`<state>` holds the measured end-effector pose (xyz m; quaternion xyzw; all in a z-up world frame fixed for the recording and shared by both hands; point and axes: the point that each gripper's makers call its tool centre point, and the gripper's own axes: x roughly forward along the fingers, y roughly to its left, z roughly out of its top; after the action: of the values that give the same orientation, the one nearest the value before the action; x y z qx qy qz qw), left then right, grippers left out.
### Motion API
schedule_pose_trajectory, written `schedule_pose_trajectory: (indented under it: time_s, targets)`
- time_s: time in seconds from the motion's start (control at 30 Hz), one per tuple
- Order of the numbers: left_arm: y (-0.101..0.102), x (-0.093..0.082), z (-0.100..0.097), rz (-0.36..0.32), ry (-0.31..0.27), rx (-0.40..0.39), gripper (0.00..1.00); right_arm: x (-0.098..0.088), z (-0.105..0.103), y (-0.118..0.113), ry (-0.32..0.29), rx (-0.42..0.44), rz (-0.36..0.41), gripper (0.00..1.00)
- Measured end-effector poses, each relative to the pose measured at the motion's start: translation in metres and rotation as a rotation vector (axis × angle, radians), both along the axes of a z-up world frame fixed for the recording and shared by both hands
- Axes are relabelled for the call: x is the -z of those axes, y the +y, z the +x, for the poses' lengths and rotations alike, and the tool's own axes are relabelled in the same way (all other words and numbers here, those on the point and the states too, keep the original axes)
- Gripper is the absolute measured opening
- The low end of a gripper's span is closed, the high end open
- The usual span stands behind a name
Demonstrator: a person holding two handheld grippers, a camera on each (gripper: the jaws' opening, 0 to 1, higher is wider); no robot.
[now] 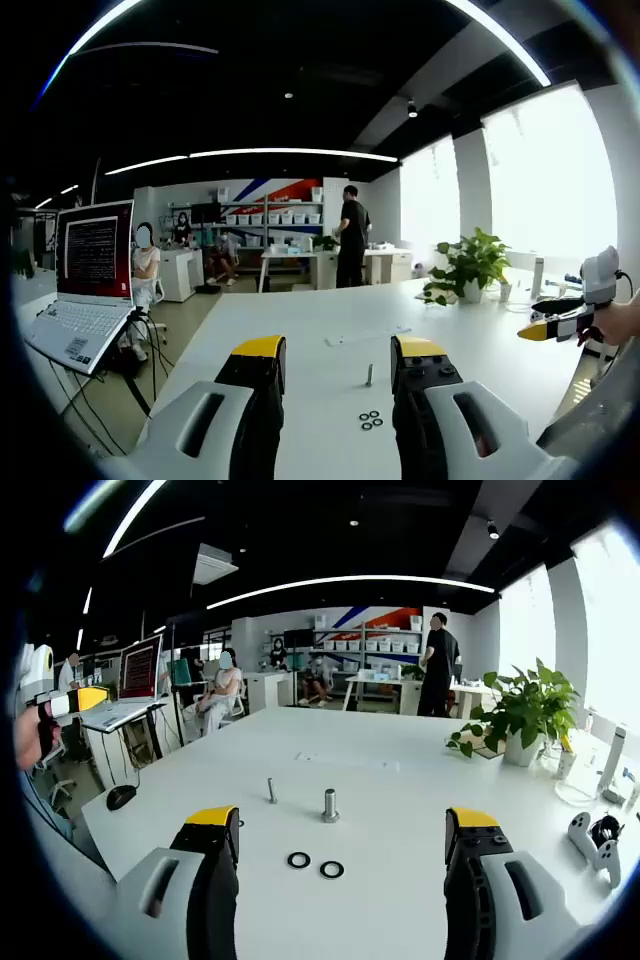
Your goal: Place the washer onto the threaded stud by aligning its center hole with the stud, sliding it down to the base, and recovering from edge contact or off-axis alignment until the washer reaches the visible bottom stop.
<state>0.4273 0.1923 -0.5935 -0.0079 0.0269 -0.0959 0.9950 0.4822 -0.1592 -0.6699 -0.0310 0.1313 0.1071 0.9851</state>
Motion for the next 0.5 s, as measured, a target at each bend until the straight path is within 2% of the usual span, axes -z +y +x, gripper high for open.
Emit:
schedule_pose_trajectory:
  time_s: [0.27, 0.5]
  targets:
    - [0.0066, 0.0017, 0.0013, -0.009, 0.001, -0.012, 0.41, 0.0019, 0.0011, 0.0002, 0.008, -0.001, -0.004, 0.86]
    - [0.0018, 0.0033, 0.0006, -0.013, -0.004, -0.011, 0.41, 0.0041, 0.0046, 0.0002, 0.011, 0.007, -0.004, 0.85]
